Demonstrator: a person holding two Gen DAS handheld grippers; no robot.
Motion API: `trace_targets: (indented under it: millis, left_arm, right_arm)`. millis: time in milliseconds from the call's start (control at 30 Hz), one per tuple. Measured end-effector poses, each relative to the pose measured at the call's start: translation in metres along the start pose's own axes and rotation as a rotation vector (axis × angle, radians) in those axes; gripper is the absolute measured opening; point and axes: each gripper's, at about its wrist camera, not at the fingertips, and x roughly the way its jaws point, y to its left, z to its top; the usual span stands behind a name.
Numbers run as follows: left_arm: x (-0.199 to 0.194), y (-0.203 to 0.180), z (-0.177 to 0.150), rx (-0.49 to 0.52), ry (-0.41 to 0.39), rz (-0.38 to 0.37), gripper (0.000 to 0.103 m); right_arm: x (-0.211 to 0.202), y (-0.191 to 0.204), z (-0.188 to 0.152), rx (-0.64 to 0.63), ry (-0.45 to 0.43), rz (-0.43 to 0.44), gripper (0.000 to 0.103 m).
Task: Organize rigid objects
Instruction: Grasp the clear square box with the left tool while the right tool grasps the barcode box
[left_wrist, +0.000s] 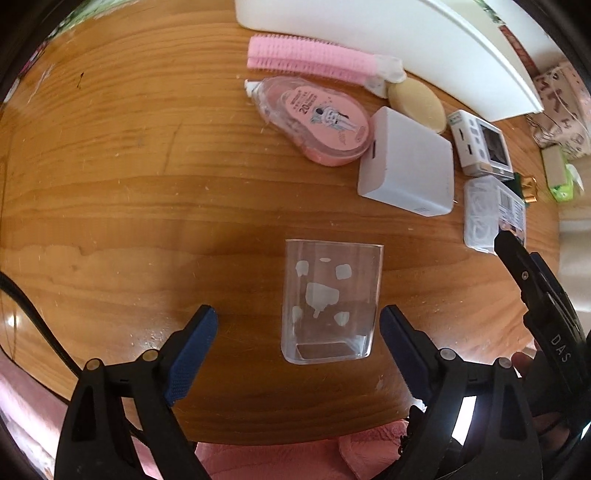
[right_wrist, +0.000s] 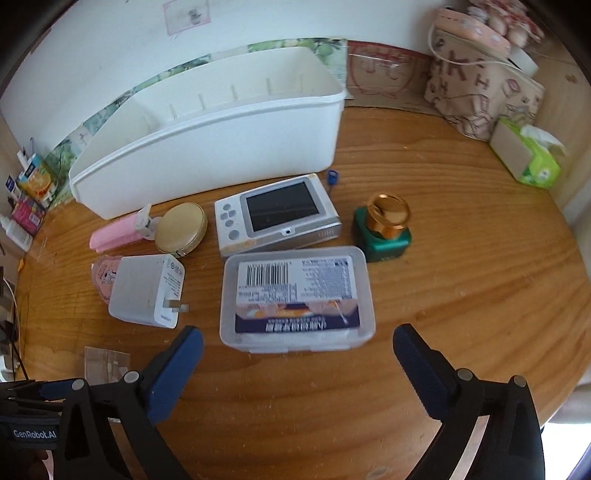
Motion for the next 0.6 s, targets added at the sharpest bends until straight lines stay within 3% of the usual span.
trace_targets:
  millis: [467,600]
  left_arm:
    - [0.001,0.007,0.007,-0.122,0.001,0.04,0.09]
    - [-0.002,0.009,0.012,-0.142,-0.007,0.039,0.082]
  right_arm:
    - [0.032,0.009,0.021,-0.12,0.107,-0.013,0.103]
    - [0.039,0.011,0.025,-0.148,0.131,-0.017,0.103]
